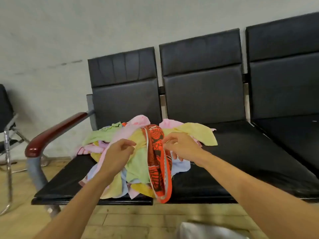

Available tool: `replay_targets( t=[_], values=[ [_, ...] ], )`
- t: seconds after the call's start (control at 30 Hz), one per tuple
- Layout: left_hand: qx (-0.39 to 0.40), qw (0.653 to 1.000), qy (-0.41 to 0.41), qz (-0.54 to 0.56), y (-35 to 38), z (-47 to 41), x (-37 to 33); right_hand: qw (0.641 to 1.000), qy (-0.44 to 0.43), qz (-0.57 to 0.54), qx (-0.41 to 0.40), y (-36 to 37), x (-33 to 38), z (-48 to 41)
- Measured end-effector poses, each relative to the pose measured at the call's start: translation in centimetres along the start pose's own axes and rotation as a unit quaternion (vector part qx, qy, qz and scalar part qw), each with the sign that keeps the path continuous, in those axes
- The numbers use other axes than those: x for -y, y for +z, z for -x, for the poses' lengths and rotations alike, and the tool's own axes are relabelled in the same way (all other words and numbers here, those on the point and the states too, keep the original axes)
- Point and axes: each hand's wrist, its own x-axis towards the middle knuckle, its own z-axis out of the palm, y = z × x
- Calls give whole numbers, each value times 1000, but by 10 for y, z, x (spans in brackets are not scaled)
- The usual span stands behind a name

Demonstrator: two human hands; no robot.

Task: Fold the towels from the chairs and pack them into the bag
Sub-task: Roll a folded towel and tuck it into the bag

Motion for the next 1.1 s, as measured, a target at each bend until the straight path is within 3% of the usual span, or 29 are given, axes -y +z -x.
replay_targets(
  t=[0.23, 0.37, 0.57, 0.9, 1.1],
  values=[
    [-44, 990, -32, 127, 45, -15, 52, 997, 50, 54, -21, 59, -30, -49],
    [-41, 985, -60, 158, 55, -13, 64, 992, 29, 121, 10, 95, -41, -58],
    [-37, 989, -60, 133, 63, -9, 63, 987, 56, 144, -40, 88, -51, -57],
    [9, 982, -85, 170, 72, 4, 26, 995, 76, -44, -40, -8, -62, -6],
    [97, 966, -100, 216, 111, 20, -7, 985, 51, -149, -76, -73, -59, 42]
  ],
)
